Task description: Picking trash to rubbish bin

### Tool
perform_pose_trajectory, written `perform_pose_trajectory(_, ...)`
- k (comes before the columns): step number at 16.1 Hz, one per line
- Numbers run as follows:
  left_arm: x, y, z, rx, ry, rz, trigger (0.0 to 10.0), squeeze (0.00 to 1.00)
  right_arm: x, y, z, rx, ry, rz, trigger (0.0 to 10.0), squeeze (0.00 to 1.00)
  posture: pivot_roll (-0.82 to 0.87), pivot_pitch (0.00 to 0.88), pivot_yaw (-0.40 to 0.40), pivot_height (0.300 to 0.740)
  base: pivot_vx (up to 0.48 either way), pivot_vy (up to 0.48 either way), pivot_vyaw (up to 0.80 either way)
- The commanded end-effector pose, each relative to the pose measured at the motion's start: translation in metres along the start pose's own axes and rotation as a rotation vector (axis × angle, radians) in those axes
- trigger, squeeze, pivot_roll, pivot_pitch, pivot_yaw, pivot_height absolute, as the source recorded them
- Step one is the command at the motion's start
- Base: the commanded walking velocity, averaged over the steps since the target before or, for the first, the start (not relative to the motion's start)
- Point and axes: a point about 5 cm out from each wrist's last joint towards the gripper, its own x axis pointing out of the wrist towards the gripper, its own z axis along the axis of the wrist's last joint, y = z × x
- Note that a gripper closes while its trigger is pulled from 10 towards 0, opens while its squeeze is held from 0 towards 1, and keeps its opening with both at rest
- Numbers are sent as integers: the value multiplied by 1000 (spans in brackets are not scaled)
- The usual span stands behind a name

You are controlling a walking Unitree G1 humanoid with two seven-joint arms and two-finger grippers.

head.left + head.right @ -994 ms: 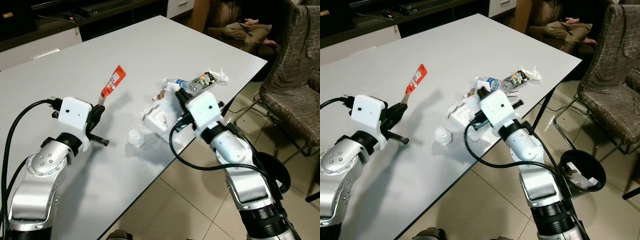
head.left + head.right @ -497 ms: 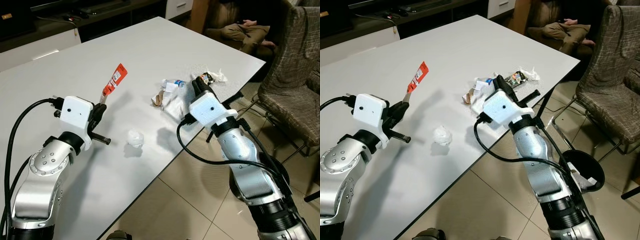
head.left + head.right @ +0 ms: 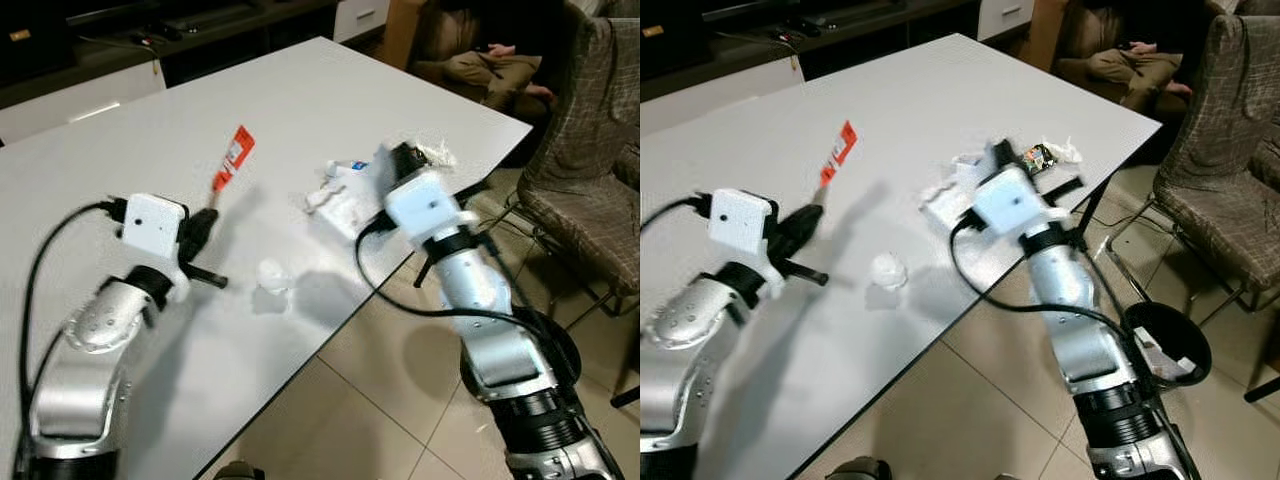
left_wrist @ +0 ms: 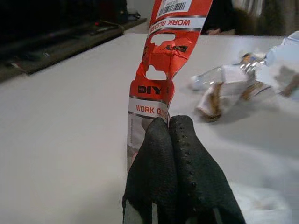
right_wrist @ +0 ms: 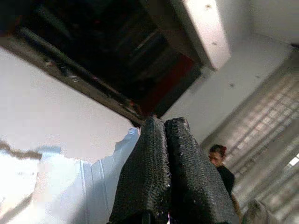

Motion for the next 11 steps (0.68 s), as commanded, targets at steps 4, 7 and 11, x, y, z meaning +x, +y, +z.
perform_pose_trajectory(4, 2, -18, 14, -110, -87, -4, 10000, 0, -17, -23, 8, -67, 18, -79, 10000, 0, 35, 26, -36, 740, 0, 0, 0)
perform_pose_trajectory(7, 7, -32, 22, -117, -116, -32, 10000, 0, -31, -34, 10, -154, 13, -111, 10000, 0, 15, 30, -37, 740, 0, 0, -800)
perform_pose_trajectory(11, 8, -37, 24, -135, -110, -48, 10000, 0, -36, -39, 11, -235, 26, -123, 10000, 0, 8, 31, -30, 740, 0, 0, -800)
